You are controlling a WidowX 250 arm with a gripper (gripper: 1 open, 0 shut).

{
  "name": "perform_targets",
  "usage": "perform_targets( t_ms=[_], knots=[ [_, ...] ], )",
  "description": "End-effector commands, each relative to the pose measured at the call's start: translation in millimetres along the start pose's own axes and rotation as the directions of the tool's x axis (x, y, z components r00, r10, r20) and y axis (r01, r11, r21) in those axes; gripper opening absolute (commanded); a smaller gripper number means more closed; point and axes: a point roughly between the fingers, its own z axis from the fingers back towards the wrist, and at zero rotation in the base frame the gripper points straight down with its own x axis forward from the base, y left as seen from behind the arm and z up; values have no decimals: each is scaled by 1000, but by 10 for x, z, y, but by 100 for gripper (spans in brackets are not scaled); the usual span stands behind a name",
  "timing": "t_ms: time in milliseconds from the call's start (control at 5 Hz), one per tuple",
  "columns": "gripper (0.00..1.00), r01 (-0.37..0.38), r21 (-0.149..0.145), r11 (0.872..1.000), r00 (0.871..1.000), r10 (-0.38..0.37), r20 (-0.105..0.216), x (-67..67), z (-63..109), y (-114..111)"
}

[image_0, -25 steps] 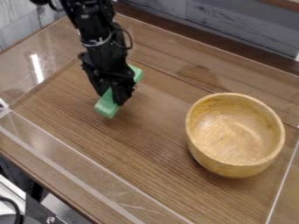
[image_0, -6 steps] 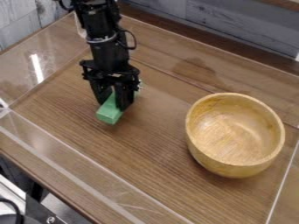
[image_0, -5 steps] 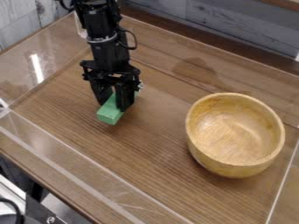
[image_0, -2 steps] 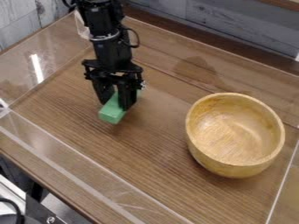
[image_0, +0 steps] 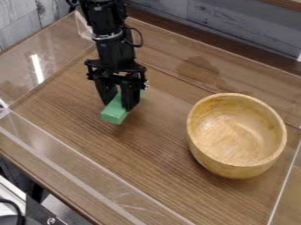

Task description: Remove the green block from inside the brown bowl and put it on the table

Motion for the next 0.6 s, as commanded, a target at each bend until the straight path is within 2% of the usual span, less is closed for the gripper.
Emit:
perform_targets(
  t_ms=[0, 400],
  knots=[
    [0, 15, 14, 1000, 998, -16, 56, 97, 169, -39],
    [0, 20, 9, 1000, 999, -21, 49, 108, 180, -88]
  ],
)
